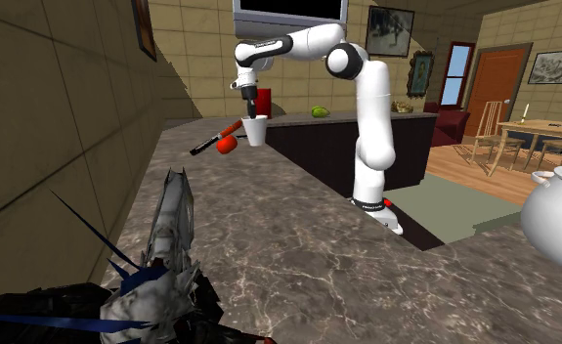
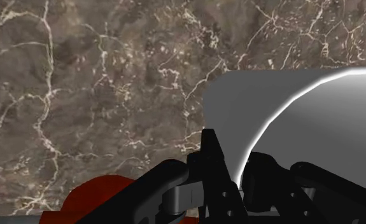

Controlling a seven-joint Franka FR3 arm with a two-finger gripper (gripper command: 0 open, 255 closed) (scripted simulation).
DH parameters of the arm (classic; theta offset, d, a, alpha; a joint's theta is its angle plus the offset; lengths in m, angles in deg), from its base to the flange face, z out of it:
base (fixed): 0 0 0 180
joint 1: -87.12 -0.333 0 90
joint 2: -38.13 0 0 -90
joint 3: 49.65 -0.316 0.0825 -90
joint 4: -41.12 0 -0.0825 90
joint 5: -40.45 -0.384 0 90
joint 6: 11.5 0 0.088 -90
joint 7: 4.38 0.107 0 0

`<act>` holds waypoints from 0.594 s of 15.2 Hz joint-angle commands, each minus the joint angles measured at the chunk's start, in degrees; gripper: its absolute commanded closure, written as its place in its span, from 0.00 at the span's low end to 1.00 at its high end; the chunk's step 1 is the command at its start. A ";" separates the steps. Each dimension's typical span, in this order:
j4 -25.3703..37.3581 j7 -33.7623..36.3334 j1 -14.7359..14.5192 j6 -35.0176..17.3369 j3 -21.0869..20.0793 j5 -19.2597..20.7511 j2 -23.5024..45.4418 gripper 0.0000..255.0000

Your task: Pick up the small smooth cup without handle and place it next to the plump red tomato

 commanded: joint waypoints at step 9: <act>-7.96 -0.72 -0.31 -7.83 -0.18 -0.02 -0.15 1.00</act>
